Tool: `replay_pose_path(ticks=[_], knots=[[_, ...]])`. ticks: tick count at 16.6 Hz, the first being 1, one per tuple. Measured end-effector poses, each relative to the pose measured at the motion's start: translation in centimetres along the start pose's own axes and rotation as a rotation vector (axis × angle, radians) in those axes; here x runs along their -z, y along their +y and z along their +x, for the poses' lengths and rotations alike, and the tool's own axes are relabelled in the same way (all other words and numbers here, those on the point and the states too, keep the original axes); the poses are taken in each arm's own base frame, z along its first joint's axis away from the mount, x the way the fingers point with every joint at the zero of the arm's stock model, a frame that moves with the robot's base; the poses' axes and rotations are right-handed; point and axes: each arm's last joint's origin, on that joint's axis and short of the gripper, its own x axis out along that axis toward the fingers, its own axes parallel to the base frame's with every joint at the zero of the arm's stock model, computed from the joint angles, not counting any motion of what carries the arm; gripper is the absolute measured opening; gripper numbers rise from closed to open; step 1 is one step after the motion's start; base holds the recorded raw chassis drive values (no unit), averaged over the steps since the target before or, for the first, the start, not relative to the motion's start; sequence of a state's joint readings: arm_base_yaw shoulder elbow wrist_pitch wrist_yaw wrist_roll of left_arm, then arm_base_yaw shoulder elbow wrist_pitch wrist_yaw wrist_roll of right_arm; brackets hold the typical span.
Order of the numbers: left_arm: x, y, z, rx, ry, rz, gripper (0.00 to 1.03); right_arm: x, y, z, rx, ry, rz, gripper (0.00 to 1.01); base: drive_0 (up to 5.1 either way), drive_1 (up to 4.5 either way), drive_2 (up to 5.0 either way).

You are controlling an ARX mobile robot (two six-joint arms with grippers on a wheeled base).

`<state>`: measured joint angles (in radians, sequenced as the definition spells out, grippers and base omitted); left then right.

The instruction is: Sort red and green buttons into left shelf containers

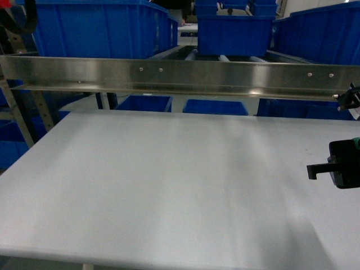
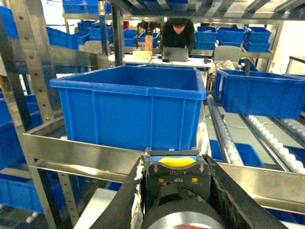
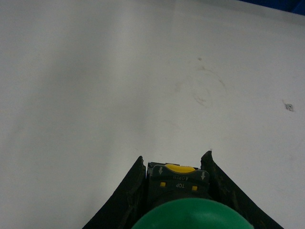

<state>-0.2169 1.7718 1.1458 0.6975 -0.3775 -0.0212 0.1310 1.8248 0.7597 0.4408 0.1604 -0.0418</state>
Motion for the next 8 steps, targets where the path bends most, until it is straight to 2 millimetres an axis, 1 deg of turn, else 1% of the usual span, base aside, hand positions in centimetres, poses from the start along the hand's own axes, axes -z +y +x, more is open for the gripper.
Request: replay_pose_path(ticks=[4,8], knots=[[0.05,-0.02,0.0,0.001,0.004,0.002,0.28,0.0,0.01,0.04,0.0,0.001,0.0,0.29,0.0,0.0,0.0],[0.03,-0.07,-0.02,0.002,0.002,0.001,0.28,0.03,0.01,0.04,0.0,0.003,0.0,0.29,-4.8,3.45,1.3]])
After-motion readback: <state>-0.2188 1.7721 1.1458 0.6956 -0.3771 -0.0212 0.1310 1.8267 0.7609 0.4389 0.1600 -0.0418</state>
